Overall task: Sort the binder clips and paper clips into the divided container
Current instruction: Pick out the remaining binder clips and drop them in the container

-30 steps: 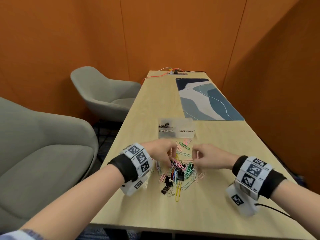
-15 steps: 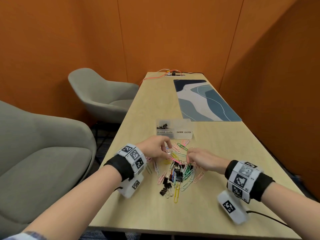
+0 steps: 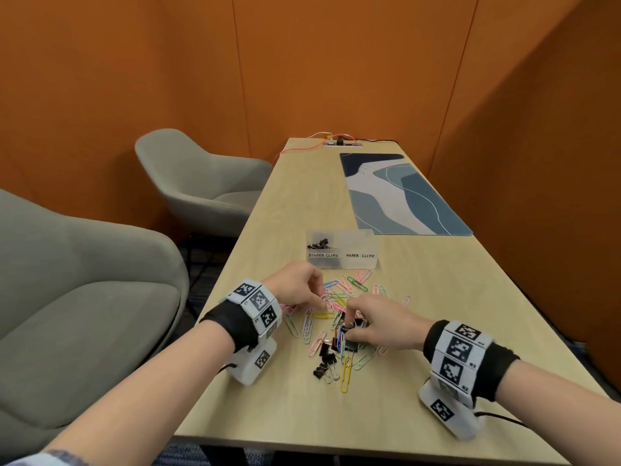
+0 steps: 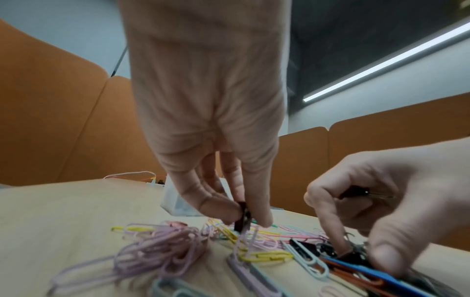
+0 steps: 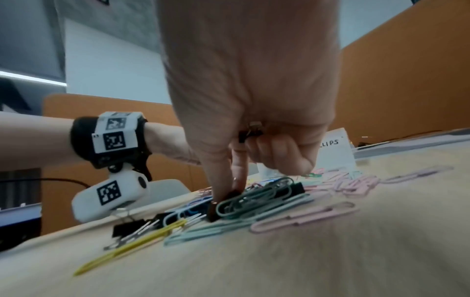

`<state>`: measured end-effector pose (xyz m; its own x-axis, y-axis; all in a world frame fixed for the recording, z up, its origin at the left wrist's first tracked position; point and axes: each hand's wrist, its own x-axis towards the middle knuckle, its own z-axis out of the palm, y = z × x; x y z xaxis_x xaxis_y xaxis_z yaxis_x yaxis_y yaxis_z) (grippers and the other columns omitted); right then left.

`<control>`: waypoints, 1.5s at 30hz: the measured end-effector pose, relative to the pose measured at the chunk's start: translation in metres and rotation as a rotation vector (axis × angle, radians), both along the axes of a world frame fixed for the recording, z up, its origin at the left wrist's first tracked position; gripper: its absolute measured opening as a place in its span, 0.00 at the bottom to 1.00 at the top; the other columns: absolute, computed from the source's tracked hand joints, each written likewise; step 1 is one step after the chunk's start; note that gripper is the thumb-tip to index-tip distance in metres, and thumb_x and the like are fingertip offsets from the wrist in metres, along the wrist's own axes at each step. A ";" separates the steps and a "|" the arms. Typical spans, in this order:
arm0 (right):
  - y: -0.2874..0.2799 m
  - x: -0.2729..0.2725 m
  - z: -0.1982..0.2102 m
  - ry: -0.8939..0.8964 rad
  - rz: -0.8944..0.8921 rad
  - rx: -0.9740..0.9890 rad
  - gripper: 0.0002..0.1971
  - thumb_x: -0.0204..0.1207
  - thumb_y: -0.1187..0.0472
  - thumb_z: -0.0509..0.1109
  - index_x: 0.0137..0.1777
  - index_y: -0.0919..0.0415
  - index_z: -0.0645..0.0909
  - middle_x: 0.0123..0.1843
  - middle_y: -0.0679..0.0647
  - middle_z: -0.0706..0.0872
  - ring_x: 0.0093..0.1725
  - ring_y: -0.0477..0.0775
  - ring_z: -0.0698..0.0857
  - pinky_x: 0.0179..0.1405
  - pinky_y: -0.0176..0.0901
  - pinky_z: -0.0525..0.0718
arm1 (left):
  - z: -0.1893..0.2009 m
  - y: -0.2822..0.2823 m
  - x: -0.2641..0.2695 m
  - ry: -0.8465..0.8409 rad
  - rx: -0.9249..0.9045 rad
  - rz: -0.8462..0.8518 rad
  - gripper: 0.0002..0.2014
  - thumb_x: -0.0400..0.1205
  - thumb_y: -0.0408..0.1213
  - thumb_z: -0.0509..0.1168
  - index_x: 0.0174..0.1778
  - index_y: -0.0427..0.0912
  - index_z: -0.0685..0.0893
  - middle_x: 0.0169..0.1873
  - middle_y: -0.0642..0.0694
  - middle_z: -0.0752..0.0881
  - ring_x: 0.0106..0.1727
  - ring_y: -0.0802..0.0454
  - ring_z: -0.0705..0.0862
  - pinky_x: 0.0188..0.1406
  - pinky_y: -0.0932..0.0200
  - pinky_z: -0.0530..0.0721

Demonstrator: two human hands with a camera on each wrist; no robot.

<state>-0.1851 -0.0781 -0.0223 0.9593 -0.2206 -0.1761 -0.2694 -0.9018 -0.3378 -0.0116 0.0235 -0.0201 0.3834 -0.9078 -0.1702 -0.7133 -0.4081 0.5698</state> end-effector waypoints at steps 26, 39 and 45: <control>-0.027 0.016 0.010 -0.121 -0.647 1.226 0.04 0.81 0.68 0.61 0.46 0.65 0.75 0.41 0.60 0.81 0.28 0.47 0.72 0.24 0.33 0.75 | -0.003 0.003 -0.011 -0.288 0.145 -0.142 0.13 0.76 0.38 0.73 0.54 0.38 0.84 0.52 0.42 0.87 0.48 0.49 0.80 0.50 0.56 0.80; -0.034 0.023 0.003 -0.097 -0.818 1.347 0.13 0.79 0.57 0.63 0.35 0.61 0.70 0.24 0.54 0.70 0.20 0.48 0.67 0.12 0.31 0.66 | 0.004 0.005 -0.004 -0.291 0.043 -0.108 0.20 0.81 0.49 0.66 0.27 0.47 0.68 0.25 0.51 0.75 0.32 0.48 0.75 0.33 0.57 0.72; -0.035 0.019 0.010 -0.065 -0.605 1.105 0.14 0.72 0.59 0.75 0.37 0.60 0.72 0.27 0.53 0.70 0.20 0.45 0.70 0.12 0.31 0.66 | 0.001 0.000 -0.021 -0.279 -0.091 -0.145 0.16 0.82 0.44 0.61 0.39 0.35 0.85 0.32 0.40 0.85 0.33 0.45 0.78 0.35 0.53 0.75</control>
